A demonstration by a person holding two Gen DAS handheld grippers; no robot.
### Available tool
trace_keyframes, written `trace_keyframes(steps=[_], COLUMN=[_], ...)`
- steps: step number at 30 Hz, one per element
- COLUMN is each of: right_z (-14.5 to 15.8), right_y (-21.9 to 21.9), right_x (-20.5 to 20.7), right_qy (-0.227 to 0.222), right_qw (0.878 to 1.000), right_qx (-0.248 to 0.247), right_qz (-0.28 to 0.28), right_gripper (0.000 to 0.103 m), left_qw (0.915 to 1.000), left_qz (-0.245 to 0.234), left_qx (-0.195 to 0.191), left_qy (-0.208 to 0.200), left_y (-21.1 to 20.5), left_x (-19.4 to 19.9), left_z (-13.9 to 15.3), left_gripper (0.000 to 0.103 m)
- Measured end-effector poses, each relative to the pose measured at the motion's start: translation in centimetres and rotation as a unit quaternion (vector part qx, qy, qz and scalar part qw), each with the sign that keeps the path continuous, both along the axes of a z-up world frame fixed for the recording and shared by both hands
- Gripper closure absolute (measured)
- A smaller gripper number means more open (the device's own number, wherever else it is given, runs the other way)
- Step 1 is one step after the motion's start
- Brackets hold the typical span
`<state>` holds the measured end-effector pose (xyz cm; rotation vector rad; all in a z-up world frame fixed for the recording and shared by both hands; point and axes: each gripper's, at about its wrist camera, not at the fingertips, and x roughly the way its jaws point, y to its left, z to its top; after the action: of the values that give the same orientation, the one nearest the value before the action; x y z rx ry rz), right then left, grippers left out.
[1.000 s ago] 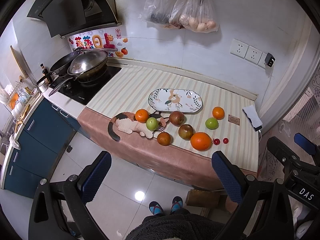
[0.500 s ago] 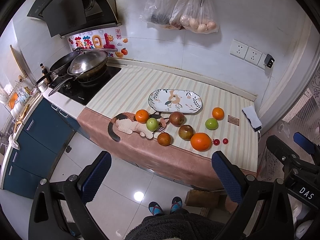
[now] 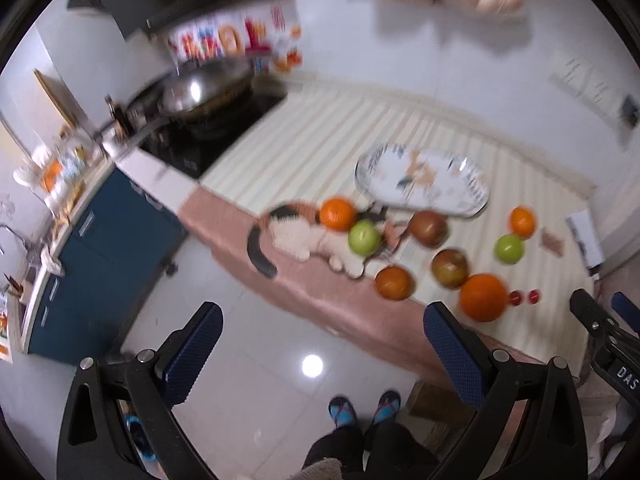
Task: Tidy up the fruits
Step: 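Grasp the dark brown round fruit with the left tool while the right tool grasps the large orange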
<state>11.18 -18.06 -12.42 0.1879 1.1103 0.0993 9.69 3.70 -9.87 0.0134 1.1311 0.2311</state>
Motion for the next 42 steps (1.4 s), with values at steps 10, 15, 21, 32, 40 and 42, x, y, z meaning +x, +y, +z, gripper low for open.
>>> trace_keyframes(steps=[10, 15, 21, 32, 40, 42], right_z=[-17.9, -21.9, -24.4, -24.0, -23.4, -23.2], right_y=[1.1, 2.1, 2.7, 2.7, 2.4, 2.5], right_x=[8.3, 9.2, 9.3, 9.4, 8.8, 8.5], right_qy=[0.16, 0.2, 0.244, 0.244, 0.235, 0.235], right_qw=[0.986, 0.979, 0.968, 0.969, 0.971, 0.971], right_qx=[0.034, 0.046, 0.058, 0.043, 0.034, 0.033], right_qz=[0.017, 0.022, 0.016, -0.021, -0.039, -0.045], right_gripper=[0.0, 0.0, 0.01, 0.01, 0.011, 0.011], left_qw=[0.9881, 0.9798, 0.9689, 0.9597, 0.9637, 0.9644], left_qz=[0.048, 0.051, 0.029, -0.052, -0.087, -0.094], left_qx=[-0.064, -0.094, -0.123, -0.143, -0.123, -0.118], left_qy=[0.131, 0.169, 0.212, 0.236, 0.22, 0.217], left_y=[1.4, 1.1, -0.4, -2.4, -3.0, -3.0], left_x=[7.7, 9.8, 11.5, 14.2, 14.9, 14.9], left_z=[-11.7, -15.0, -18.5, -22.3, -21.8, -21.4], left_gripper=[0.001, 0.001, 0.001, 0.048, 0.049, 0.049])
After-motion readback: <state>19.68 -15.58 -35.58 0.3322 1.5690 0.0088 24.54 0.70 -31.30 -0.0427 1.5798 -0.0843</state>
